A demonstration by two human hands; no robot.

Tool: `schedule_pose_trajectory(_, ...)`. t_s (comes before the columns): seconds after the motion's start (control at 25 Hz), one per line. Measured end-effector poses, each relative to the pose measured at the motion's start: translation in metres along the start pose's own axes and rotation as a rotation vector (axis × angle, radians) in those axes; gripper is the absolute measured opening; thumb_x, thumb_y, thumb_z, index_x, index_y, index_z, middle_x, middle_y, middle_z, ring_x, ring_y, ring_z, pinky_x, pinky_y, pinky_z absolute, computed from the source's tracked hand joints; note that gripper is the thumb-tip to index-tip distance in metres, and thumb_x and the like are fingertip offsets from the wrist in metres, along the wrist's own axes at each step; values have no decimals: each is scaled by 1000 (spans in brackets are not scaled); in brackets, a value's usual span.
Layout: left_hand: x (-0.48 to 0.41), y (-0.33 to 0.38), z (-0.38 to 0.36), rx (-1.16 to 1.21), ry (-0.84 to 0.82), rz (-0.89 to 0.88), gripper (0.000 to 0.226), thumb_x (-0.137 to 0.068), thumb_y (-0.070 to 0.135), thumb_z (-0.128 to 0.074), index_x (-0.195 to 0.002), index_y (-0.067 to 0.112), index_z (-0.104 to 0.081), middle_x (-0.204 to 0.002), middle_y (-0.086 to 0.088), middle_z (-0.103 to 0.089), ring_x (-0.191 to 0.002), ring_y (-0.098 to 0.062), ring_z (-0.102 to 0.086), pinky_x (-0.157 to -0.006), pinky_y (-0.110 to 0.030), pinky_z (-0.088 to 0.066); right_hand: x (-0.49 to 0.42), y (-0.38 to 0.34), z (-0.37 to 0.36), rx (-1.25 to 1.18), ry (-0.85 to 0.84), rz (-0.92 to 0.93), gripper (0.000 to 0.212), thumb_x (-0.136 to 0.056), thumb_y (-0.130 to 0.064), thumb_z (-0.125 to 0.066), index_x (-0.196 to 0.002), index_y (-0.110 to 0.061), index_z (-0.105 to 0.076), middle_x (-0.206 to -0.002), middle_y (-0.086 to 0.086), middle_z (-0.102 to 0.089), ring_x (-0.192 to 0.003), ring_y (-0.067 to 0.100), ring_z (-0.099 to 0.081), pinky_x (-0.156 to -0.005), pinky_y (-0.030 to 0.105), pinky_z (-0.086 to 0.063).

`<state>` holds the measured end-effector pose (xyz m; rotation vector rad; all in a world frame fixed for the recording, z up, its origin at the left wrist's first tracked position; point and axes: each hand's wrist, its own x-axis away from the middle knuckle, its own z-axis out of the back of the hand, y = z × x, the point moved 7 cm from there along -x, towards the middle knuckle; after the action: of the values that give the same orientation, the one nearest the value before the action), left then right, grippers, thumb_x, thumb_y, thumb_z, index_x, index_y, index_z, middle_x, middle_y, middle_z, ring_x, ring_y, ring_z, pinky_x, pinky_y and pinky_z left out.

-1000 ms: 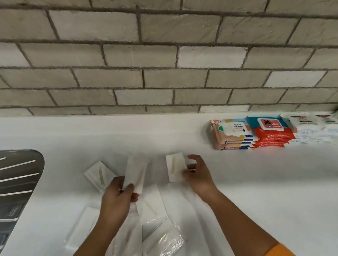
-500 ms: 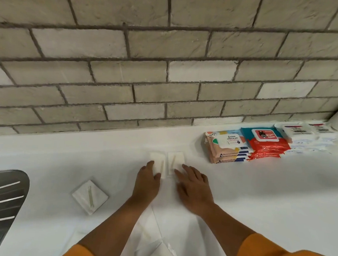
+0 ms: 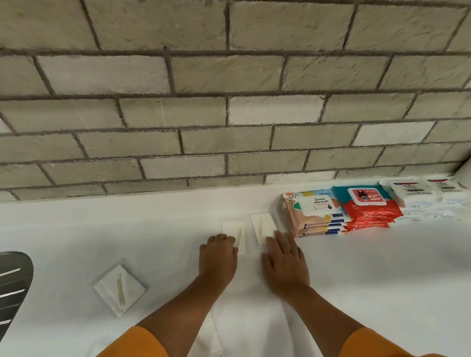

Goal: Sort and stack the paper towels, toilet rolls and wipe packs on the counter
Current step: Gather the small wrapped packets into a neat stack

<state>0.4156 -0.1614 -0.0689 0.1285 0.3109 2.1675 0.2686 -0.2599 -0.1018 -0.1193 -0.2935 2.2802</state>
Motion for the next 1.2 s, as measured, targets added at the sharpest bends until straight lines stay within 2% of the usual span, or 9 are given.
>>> schedule_pose_trajectory(0.2,-9,17,-3,-53,-21,-16,30,-100,37,-46,-121,24,-62,-126,2,-60,-117,-23,-52,-91,-40,-43,-1,2,-3,-4,-7,1,62,-104,-48,-20,-161,-24,-18,-173,3,-3,-159,27,2,-127,42,-8)
schedule_pose_trajectory(0.4,-10,20,-6,-83,-28,-6,38,-100,40,-45,-133,25,-55,-138,1,-54,-124,-24,-49,-96,-43,-41,-3,4,-7,-5,-18,8,63,-105,-49,-19,-163,-23,-14,-173,1,-1,-159,24,5,-125,40,-1)
schedule_pose_trajectory(0.64,-9,20,-6,-92,-41,-4,43,-101,43,-41,-138,24,-50,-141,0,-51,-129,-24,-46,-99,-43,-40,-3,4,-4,-2,19,-2,67,-102,-54,-11,-163,-25,-9,-173,2,3,-159,25,3,-122,38,1)
schedule_pose_trajectory(0.84,-7,20,-8,-92,-56,-22,44,-101,42,-41,-141,25,-46,-144,0,-47,-131,-24,-44,-100,-45,-39,-1,5,-5,-3,8,19,59,-105,-48,-21,-160,-25,-23,-171,3,-17,-158,28,-11,-126,42,-10)
schedule_pose_trajectory(1.0,-7,17,-7,-77,-49,-18,49,-101,42,-43,-147,26,-43,-151,-2,-41,-136,-25,-41,-104,-46,-38,-1,5,-5,-17,22,15,61,-104,-50,-20,-159,-25,-26,-170,4,-19,-158,29,-14,-125,44,-11)
schedule_pose_trajectory(1.08,-4,15,-5,-56,-40,-13,48,-99,42,-45,-146,27,-44,-152,-1,-41,-137,-25,-40,-105,-44,-37,2,4,-1,-51,49,-4,62,-102,-50,-20,-157,-23,-31,-168,6,-25,-155,32,-22,-124,50,-22)
schedule_pose_trajectory(1.2,8,8,3,17,-5,-15,42,-97,39,-49,-136,27,-55,-143,2,-50,-131,-22,-45,-101,-41,-39,13,5,5,-108,93,-16,54,-99,-42,-37,-149,-21,-38,-160,11,-37,-146,36,-35,-115,53,-40)
